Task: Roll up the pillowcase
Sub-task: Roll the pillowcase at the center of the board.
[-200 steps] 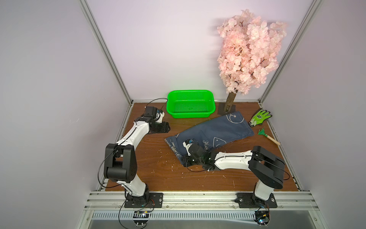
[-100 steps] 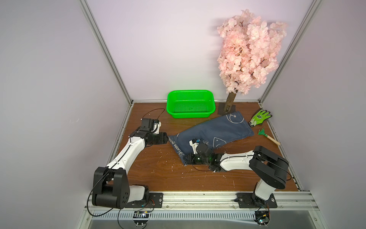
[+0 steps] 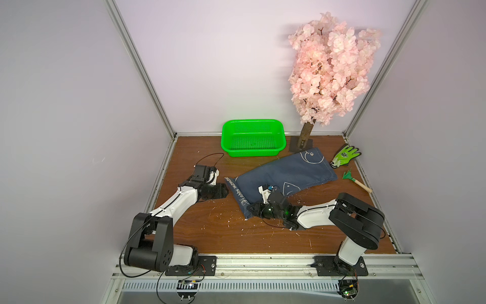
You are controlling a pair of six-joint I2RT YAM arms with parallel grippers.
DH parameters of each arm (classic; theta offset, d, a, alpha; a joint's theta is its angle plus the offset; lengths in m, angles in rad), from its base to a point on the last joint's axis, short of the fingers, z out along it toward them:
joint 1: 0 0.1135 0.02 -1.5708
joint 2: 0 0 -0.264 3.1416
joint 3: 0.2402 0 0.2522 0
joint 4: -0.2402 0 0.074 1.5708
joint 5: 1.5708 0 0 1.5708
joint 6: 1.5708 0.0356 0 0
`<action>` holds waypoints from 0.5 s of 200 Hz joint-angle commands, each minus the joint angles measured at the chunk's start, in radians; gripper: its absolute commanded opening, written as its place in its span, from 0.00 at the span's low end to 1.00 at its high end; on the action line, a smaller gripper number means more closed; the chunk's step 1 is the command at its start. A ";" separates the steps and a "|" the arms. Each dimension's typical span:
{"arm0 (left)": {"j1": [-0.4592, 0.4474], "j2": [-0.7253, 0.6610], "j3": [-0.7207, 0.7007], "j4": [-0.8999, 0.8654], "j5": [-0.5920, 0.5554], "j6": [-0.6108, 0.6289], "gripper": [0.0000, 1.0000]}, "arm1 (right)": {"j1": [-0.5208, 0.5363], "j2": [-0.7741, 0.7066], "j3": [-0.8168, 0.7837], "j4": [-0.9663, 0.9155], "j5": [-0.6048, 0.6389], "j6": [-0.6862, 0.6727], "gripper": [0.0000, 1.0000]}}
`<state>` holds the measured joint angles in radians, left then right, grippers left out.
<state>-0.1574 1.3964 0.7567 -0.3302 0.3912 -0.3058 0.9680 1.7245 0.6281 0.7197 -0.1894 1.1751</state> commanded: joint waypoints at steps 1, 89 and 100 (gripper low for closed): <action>-0.014 0.042 0.023 0.099 0.040 -0.032 0.71 | -0.019 0.002 -0.014 0.073 -0.013 0.041 0.00; -0.037 0.239 0.153 0.153 0.056 -0.034 0.71 | -0.059 -0.017 -0.017 -0.028 0.017 -0.020 0.16; -0.039 0.261 0.168 0.141 0.055 -0.022 0.71 | -0.064 -0.021 -0.021 -0.037 0.025 -0.023 0.17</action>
<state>-0.1780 1.6131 0.8921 -0.1787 0.4328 -0.3412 0.9161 1.7245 0.6052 0.7097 -0.1879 1.1831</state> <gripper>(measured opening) 0.706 0.163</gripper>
